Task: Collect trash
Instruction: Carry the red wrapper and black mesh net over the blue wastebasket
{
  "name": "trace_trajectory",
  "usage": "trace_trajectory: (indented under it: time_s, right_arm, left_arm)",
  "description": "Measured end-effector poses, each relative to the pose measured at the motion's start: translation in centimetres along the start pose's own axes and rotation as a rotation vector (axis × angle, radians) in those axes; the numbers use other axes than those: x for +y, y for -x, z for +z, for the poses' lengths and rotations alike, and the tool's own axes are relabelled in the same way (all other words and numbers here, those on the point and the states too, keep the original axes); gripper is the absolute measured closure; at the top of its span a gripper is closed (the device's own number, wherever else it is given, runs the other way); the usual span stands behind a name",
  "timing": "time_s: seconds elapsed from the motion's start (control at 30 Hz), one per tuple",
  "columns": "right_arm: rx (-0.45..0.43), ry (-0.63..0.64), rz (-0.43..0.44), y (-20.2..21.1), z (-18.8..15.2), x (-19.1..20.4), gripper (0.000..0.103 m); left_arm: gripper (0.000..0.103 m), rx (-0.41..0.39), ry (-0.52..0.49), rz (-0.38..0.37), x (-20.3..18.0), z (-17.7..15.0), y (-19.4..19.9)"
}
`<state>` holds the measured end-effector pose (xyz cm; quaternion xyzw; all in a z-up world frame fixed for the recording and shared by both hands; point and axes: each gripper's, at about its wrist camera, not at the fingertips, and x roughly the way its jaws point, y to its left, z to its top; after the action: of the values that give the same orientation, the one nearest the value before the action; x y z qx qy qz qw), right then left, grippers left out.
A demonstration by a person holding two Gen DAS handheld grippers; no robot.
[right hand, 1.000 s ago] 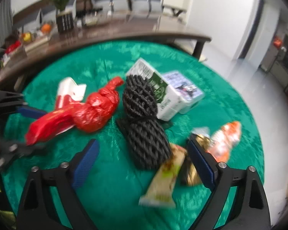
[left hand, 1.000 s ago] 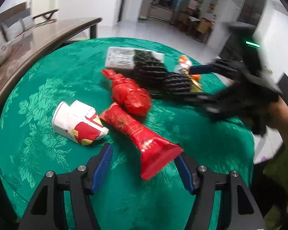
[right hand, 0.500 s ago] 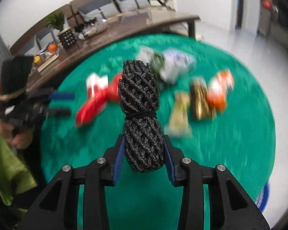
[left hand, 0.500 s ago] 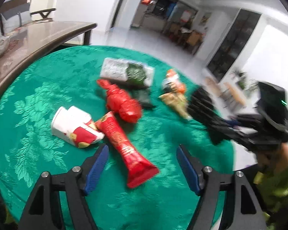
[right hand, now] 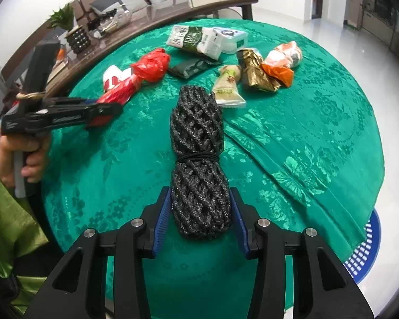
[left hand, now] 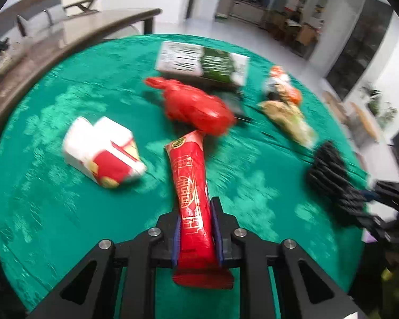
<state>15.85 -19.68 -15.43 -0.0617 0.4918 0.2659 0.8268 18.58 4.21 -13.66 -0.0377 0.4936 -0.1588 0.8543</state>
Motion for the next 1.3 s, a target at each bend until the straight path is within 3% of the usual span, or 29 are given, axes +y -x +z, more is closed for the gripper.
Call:
trace_trajectory:
  time_s: [0.1, 0.17, 0.23, 0.3, 0.57, 0.6, 0.63, 0.67, 0.7, 0.73, 0.9, 1.03, 1.17, 1.3]
  right_arm:
    - [-0.008, -0.011, 0.009, 0.6, -0.2, -0.4, 0.056]
    - [-0.011, -0.014, 0.023, 0.7, -0.1, -0.6, 0.046]
    - [-0.020, -0.018, 0.028, 0.8, 0.2, -0.7, 0.037]
    - [-0.028, -0.012, 0.029, 1.0, 0.4, -0.5, 0.036]
    - [-0.036, 0.016, -0.006, -0.2, 2.4, -0.2, 0.034]
    - [-0.022, 0.024, -0.021, -0.7, 2.5, -0.2, 0.034]
    - [-0.010, 0.030, -0.034, -1.0, 2.4, -0.2, 0.042]
    - [0.002, 0.035, -0.039, -1.3, 2.4, -0.2, 0.067]
    - [0.012, 0.039, -0.035, -1.5, 2.2, -0.2, 0.069]
    - [0.012, 0.037, -0.034, -1.5, 2.1, -0.2, 0.070]
    - [-0.068, 0.034, -0.010, 1.3, 1.5, 0.2, 0.070]
    - [-0.148, -0.037, 0.016, 3.8, 0.6, -1.3, 0.070]
    - [-0.224, -0.177, -0.022, 6.7, -1.1, -6.4, 0.070]
    - [-0.235, -0.314, -0.110, 9.4, -3.4, -13.1, 0.070]
  left_arm:
    - [0.080, 0.035, -0.117, -0.056, -1.3, -1.7, 1.3]
    - [0.075, 0.027, -0.140, -0.052, -1.8, -2.4, 1.3]
    - [0.054, 0.033, -0.146, -0.035, -2.3, -2.4, 0.7]
    - [0.053, 0.020, -0.178, 0.000, -3.1, -2.4, 0.5]
    - [0.053, 0.026, -0.209, 0.025, -3.6, -2.2, -0.5]
    - [0.053, 0.028, -0.209, 0.027, -3.6, -2.1, -0.7]
    - [0.058, 0.027, -0.208, 0.031, -3.5, -2.1, -0.8]
    - [0.064, 0.026, -0.207, 0.036, -3.4, -2.1, -0.7]
    - [0.081, 0.026, -0.205, 0.040, -3.4, -2.1, -0.7]
    - [0.085, 0.024, -0.198, 0.036, -3.2, -2.0, -0.7]
    - [0.089, -0.011, -0.142, -0.011, -3.0, -1.8, 0.3]
    - [0.089, -0.056, -0.111, -0.075, -4.9, -1.3, 1.5]
    - [0.090, -0.085, -0.129, -0.135, -9.2, -0.4, 1.9]
    - [0.090, -0.092, -0.190, -0.216, -15.9, 1.4, 1.3]
